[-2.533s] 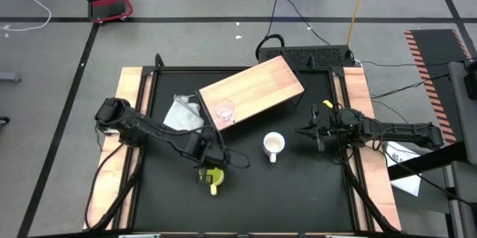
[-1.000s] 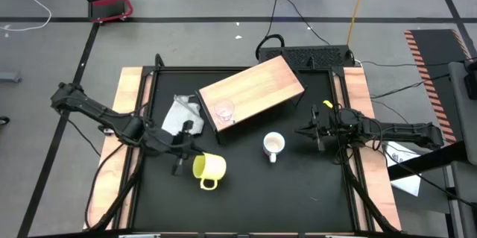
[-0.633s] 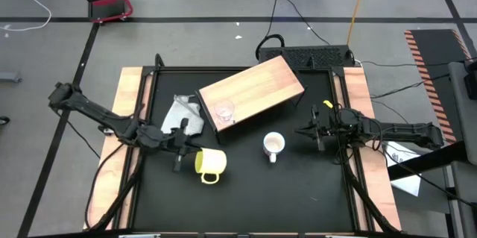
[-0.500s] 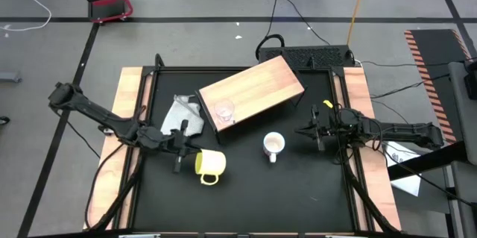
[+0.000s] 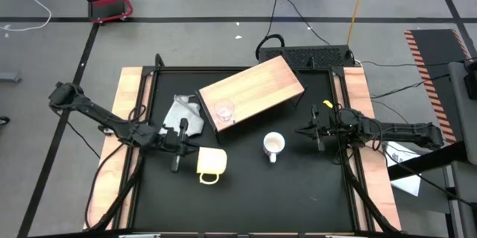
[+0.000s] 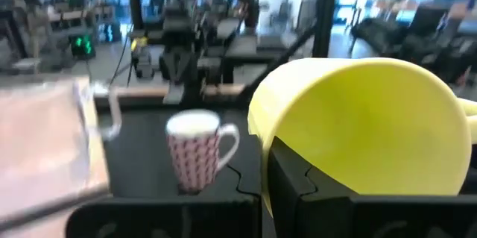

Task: Stack small to large cups/mugs on shelf
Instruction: Put the yellow mug on the shelf

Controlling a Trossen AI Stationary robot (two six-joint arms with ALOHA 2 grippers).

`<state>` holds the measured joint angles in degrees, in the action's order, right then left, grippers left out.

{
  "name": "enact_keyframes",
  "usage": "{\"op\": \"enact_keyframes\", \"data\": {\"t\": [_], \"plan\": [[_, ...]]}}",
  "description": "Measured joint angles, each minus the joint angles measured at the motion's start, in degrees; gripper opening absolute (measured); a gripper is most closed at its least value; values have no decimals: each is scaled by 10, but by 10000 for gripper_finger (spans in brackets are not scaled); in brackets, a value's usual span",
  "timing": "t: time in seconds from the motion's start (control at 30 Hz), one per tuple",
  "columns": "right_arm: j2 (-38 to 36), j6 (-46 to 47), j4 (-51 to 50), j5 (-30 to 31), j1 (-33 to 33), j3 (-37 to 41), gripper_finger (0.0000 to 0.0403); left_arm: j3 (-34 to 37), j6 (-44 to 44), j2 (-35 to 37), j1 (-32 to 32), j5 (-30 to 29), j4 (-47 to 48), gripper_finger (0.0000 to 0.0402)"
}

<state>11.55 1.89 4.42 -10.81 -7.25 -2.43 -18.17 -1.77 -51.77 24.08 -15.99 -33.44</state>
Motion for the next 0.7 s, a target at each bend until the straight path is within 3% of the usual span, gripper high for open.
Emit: {"op": "enact_keyframes", "data": {"t": [0.13, 0.27, 0.6, 0.7], "plan": [[0, 0, 0, 0, 0, 0, 0, 0, 14, 1, -2, -9, -51, 4], [0, 0, 0, 0, 0, 0, 0, -18, 5, 0, -21, -22, -33, 4], [0, 4, 0, 0, 0, 0, 0, -197, -4, 0, -75, -11, 212, 4], [0, 3, 0, 0, 0, 0, 0, -234, -8, 0, -90, -3, 246, 4]]}}
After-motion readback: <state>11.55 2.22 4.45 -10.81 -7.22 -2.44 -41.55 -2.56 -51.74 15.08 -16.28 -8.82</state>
